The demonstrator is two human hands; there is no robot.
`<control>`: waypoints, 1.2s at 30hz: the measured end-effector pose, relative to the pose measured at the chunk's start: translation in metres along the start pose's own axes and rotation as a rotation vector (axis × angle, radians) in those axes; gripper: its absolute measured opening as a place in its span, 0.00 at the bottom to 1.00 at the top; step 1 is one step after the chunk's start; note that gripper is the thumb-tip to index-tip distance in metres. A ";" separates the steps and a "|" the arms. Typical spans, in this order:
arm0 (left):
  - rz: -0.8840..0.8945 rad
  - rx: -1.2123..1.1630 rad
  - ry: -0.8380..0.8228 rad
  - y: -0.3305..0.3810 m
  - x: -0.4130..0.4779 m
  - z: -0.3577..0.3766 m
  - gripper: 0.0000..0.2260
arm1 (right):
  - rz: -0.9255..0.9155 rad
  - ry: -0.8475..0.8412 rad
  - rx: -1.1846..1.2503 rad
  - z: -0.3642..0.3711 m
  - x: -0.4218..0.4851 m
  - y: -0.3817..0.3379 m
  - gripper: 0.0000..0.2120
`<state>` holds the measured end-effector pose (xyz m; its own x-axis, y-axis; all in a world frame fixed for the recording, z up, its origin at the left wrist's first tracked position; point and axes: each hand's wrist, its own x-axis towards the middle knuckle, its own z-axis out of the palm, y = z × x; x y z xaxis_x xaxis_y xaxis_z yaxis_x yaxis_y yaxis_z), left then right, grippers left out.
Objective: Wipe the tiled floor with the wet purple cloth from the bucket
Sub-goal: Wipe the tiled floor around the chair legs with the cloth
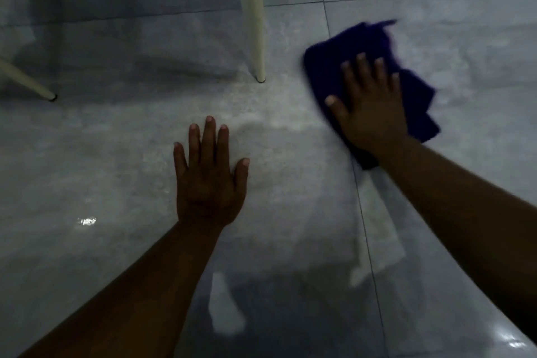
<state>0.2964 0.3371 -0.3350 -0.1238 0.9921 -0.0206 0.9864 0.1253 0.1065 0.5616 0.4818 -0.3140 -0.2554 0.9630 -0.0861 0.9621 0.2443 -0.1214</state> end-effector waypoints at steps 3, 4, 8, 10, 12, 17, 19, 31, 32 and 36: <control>-0.016 -0.020 -0.012 -0.002 0.002 0.002 0.28 | -0.500 -0.077 -0.067 0.010 -0.070 -0.022 0.34; -0.013 -0.019 -0.008 -0.002 0.002 0.003 0.28 | -0.673 -0.106 -0.098 0.013 -0.098 -0.016 0.34; 0.022 0.023 -0.009 -0.005 0.003 0.006 0.30 | -0.902 -0.184 -0.057 0.010 -0.169 0.060 0.35; 0.028 0.033 -0.022 -0.002 0.002 0.005 0.30 | -0.700 -0.155 -0.096 0.002 -0.167 0.108 0.36; 0.001 0.017 -0.059 0.000 0.004 0.001 0.30 | -0.344 -0.097 -0.081 -0.008 -0.146 0.136 0.36; -0.056 -0.005 -0.175 0.010 0.003 -0.014 0.31 | -0.016 -0.038 -0.044 -0.004 -0.115 0.077 0.37; -0.065 -0.051 -0.148 0.021 -0.007 -0.019 0.30 | -0.298 -0.075 -0.109 0.007 -0.136 0.039 0.37; 0.158 -0.102 -0.028 0.055 -0.021 -0.009 0.31 | -0.678 -0.207 -0.080 0.006 -0.277 0.126 0.37; 0.168 -0.091 -0.033 0.059 -0.012 -0.009 0.31 | -0.627 -0.196 -0.086 0.002 -0.250 0.136 0.37; 0.165 -0.043 -0.053 0.069 0.006 -0.007 0.31 | -0.383 -0.108 -0.114 -0.012 -0.120 0.156 0.36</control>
<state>0.3632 0.3521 -0.3203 0.0461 0.9976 -0.0511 0.9872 -0.0377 0.1550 0.7438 0.4058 -0.3106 -0.6001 0.7839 -0.1594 0.7982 0.5998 -0.0554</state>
